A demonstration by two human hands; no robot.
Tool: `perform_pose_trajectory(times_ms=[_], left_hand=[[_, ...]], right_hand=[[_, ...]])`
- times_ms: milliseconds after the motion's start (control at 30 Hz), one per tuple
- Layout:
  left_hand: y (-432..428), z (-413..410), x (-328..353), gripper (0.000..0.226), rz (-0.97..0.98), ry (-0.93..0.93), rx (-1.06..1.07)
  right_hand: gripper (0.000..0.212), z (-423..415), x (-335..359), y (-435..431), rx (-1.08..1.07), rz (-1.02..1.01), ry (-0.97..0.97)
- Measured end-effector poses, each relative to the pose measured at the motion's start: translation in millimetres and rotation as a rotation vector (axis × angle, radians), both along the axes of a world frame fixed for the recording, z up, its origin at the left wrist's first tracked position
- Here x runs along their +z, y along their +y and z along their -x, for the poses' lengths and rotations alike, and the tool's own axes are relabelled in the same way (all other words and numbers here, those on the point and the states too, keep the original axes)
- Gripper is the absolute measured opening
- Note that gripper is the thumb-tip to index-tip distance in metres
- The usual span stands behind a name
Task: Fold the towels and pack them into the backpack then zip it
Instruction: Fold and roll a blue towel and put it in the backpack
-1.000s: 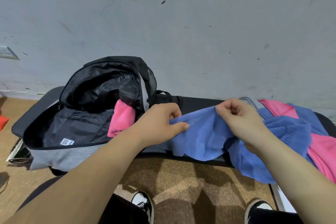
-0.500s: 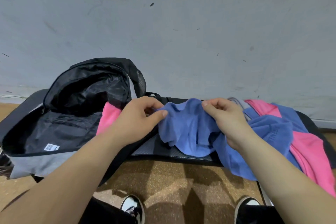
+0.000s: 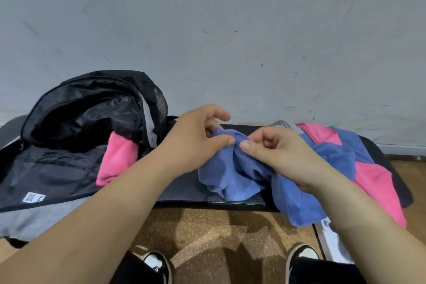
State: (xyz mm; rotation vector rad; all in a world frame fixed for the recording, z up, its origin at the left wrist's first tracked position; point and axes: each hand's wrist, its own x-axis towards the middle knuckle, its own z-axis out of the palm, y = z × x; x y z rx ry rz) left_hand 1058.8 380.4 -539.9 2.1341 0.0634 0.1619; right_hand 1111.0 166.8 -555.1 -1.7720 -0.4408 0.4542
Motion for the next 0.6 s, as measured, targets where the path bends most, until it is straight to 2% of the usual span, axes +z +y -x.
perform_pose_trajectory(times_ms=[133, 233, 300, 367, 433, 533, 600], left_hand=[[12, -9, 0, 0.003, -0.083, -0.082, 0.19], [30, -11, 0, 0.006, -0.07, -0.164, 0.35], [38, -10, 2, 0.008, -0.088, -0.181, 0.389], [35, -6, 3, 0.008, -0.08, -0.157, 0.303], [23, 1, 5, 0.007, -0.065, -0.094, 0.121], [0, 7, 4, 0.009, -0.11, -0.074, -0.129], [-11, 5, 0, 0.012, -0.092, -0.132, -0.18]], right_hand=[[0.025, -17, -11, -29, 0.126, 0.217, 0.016], [0.024, -24, -20, -41, 0.107, 0.216, 0.071], [0.025, -27, -27, -41, 0.015, 0.181, 0.04], [0.023, -30, -33, -36, -0.125, 0.142, -0.099], [0.019, -26, -29, -28, -0.228, 0.11, -0.234], [0.015, -9, -15, -12, -0.2, 0.112, -0.41], [0.011, -1, -10, -4, -0.142, 0.093, -0.456]])
